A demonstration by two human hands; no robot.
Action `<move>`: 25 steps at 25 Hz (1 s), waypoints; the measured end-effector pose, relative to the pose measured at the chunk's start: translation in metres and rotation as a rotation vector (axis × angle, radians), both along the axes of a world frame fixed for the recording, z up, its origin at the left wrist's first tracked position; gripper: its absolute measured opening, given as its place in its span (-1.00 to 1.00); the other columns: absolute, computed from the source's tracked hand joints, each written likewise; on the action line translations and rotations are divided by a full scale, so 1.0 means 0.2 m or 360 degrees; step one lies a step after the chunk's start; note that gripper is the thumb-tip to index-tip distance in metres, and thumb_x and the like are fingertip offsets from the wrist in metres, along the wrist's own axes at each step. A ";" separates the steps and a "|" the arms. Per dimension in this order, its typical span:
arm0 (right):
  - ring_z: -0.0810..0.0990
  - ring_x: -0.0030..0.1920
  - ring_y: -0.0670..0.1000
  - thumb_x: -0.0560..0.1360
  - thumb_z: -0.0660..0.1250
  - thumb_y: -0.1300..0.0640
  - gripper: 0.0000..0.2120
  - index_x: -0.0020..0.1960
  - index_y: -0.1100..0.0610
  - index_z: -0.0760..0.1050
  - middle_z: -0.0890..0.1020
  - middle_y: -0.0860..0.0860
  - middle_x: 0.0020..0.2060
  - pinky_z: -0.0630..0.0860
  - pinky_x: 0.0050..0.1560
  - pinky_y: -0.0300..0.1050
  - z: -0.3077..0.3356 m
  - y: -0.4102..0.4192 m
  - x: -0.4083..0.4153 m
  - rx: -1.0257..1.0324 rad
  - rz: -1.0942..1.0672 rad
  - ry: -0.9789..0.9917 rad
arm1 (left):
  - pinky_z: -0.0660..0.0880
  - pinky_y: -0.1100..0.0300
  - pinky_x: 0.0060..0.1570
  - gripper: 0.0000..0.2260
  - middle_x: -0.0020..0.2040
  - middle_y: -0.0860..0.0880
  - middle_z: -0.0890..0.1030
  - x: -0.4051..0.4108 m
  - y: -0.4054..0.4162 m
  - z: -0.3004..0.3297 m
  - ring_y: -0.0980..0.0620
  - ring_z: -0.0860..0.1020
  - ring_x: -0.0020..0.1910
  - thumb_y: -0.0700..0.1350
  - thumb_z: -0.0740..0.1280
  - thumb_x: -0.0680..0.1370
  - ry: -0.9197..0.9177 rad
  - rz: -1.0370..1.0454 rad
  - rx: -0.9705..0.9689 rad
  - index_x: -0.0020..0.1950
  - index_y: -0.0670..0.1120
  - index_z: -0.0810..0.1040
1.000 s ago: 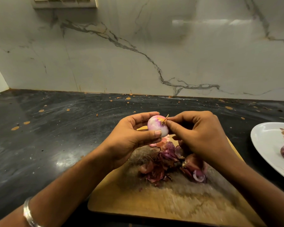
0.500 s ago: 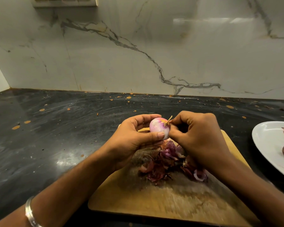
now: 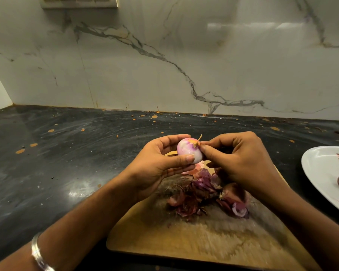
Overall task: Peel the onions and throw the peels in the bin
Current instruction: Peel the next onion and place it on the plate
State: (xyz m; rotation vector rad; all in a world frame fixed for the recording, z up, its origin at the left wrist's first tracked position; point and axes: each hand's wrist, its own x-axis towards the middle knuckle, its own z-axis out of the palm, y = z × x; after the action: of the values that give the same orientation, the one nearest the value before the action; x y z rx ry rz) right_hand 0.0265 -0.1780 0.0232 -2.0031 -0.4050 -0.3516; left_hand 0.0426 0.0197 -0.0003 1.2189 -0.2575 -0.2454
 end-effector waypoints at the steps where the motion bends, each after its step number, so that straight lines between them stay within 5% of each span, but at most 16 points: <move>1: 0.65 -0.41 -0.08 0.49 0.48 0.11 -0.92 -0.16 0.05 0.73 0.69 -0.04 -0.41 0.48 -0.44 -0.28 0.00 0.00 0.00 -0.0040 -0.0012 -0.0015 | 0.65 0.16 -0.13 -0.50 0.17 -0.20 0.65 0.00 0.00 0.00 -0.13 0.69 0.04 -0.35 0.47 0.31 -0.0004 0.0006 0.0017 0.25 -0.21 0.56; 6: 0.55 -0.52 -0.02 0.45 0.51 0.15 -0.85 -0.30 0.05 0.69 0.61 -0.06 -0.53 0.52 -0.47 -0.02 -0.01 0.03 -0.01 -0.0250 -0.0163 -0.0279 | 0.65 0.14 -0.14 -0.46 0.19 -0.18 0.63 -0.02 -0.02 0.00 -0.10 0.69 0.02 -0.33 0.51 0.26 -0.0031 0.0035 0.0093 0.24 -0.19 0.57; 11: 0.59 -0.41 -0.09 0.39 0.51 0.22 -0.94 -0.25 0.14 0.67 0.66 -0.06 -0.40 0.55 -0.35 -0.03 -0.04 0.07 0.00 -0.0493 -0.0290 -0.0464 | 0.67 0.09 -0.12 -0.45 0.15 -0.15 0.66 -0.03 -0.03 -0.01 -0.10 0.68 0.02 -0.32 0.51 0.24 -0.0026 0.0050 0.0136 0.24 -0.18 0.57; 18: 0.71 -0.36 -0.04 0.47 0.45 0.26 -0.92 -0.19 0.15 0.63 0.71 0.06 -0.37 0.62 -0.37 -0.19 -0.01 0.01 0.04 0.0206 -0.0307 0.0023 | 0.62 0.01 0.08 -0.51 0.24 -0.21 0.62 -0.01 -0.02 0.01 -0.22 0.61 0.20 -0.36 0.35 0.40 0.0096 -0.0107 -0.0186 0.34 -0.19 0.49; 25: 0.72 -0.27 -0.05 0.55 0.36 0.25 -0.91 -0.06 0.11 0.63 0.72 0.05 -0.26 0.57 -0.34 -0.26 0.00 0.03 0.01 0.0268 -0.0100 0.0085 | 0.65 0.16 -0.06 -0.51 0.16 -0.18 0.65 -0.02 -0.03 0.01 -0.04 0.67 -0.01 -0.35 0.41 0.37 0.0040 -0.0010 -0.0050 0.30 -0.15 0.54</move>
State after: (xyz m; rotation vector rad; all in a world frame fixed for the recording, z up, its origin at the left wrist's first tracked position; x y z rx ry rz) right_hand 0.0287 -0.1716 0.0228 -1.8591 -0.2703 -0.3590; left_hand 0.0394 0.0136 0.0015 1.1832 -0.2426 -0.2608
